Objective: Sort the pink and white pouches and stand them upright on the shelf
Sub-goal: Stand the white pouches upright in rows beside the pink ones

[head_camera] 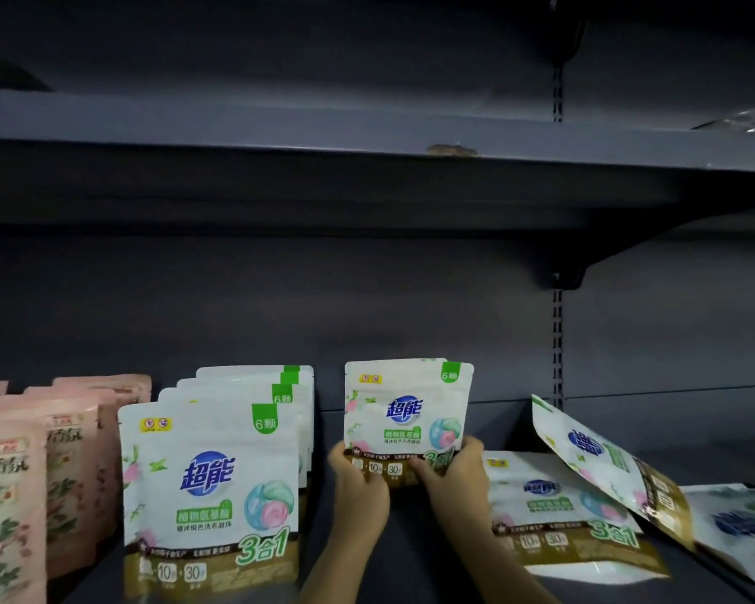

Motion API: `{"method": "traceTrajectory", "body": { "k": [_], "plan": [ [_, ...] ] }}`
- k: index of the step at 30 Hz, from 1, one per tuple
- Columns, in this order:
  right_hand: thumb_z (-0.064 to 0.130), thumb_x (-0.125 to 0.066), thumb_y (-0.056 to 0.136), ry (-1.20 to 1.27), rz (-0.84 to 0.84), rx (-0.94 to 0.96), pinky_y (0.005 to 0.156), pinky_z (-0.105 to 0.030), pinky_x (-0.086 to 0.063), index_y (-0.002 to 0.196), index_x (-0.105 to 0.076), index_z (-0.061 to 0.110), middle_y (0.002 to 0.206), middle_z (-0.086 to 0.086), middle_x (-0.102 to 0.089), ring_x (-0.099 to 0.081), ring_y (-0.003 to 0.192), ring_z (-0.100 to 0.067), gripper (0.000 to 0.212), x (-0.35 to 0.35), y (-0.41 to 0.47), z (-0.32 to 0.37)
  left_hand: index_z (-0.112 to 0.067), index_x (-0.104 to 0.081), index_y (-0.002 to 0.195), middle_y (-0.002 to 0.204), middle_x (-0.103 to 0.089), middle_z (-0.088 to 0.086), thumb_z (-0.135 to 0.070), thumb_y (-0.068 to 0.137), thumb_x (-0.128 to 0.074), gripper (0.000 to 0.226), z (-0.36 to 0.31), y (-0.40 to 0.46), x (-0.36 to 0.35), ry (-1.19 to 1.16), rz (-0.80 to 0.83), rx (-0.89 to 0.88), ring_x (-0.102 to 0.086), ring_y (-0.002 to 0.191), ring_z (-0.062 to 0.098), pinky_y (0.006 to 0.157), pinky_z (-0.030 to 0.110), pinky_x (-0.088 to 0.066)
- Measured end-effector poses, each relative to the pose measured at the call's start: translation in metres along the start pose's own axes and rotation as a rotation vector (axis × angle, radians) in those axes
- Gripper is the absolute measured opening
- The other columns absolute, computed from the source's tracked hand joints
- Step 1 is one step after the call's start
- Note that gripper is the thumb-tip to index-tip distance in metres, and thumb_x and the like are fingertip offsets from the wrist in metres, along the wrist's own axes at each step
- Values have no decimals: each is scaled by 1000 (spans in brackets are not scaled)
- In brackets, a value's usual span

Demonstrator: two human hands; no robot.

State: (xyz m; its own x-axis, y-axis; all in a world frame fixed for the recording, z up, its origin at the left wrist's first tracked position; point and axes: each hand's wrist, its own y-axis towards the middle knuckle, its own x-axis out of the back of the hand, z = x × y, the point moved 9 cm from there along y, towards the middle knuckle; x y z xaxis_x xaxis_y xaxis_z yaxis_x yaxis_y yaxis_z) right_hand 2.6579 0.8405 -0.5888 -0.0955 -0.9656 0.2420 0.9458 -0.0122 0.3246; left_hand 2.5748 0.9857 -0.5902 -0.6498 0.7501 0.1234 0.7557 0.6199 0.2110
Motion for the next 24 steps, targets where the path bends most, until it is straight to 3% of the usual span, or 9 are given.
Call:
{"method": "traceTrajectory", "body": {
  "k": [5, 10, 14, 18, 24],
  "plan": [
    [24, -71, 80, -165, 36, 19, 101, -32, -36, 137, -31, 7, 136, -15, -40, -41, 126, -29, 72, -5, 3, -5, -14, -32, 138, 134, -51, 6, -1, 90, -44, 51, 8, 3, -4, 54, 27, 24, -49, 122, 24, 94, 29, -38],
    [28, -72, 79, -210, 96, 45, 101, -32, -37, 141, -28, 10, 135, -13, -39, -42, 125, -27, 78, -12, 2, -5, -15, -38, 134, 130, -54, 5, 1, 88, -42, 49, 8, 2, 1, 56, 8, 22, -50, 120, 24, 95, 29, -38],
    [28, -73, 78, -219, 109, 70, 104, -31, -37, 141, -27, 11, 136, -11, -38, -41, 127, -24, 79, -13, -1, -4, -14, -35, 135, 130, -54, 5, 2, 88, -41, 51, 11, 2, 3, 36, 18, 42, -51, 117, 23, 91, 28, -38],
    [22, -71, 80, -220, 108, 82, 102, -29, -36, 138, -30, 10, 135, -11, -39, -39, 127, -23, 73, -12, -2, -3, -15, -33, 137, 130, -53, 5, 2, 89, -39, 52, 7, -3, 3, 31, 33, 31, -47, 101, 16, 81, 26, -37],
    [21, -71, 80, -220, 103, 73, 103, -32, -36, 137, -29, 10, 136, -11, -37, -39, 127, -24, 72, -10, -3, -3, -17, -30, 140, 134, -51, 3, 0, 90, -39, 53, 6, -4, 1, 45, 70, 15, -48, 106, 16, 79, 20, -38]
  ]
}}
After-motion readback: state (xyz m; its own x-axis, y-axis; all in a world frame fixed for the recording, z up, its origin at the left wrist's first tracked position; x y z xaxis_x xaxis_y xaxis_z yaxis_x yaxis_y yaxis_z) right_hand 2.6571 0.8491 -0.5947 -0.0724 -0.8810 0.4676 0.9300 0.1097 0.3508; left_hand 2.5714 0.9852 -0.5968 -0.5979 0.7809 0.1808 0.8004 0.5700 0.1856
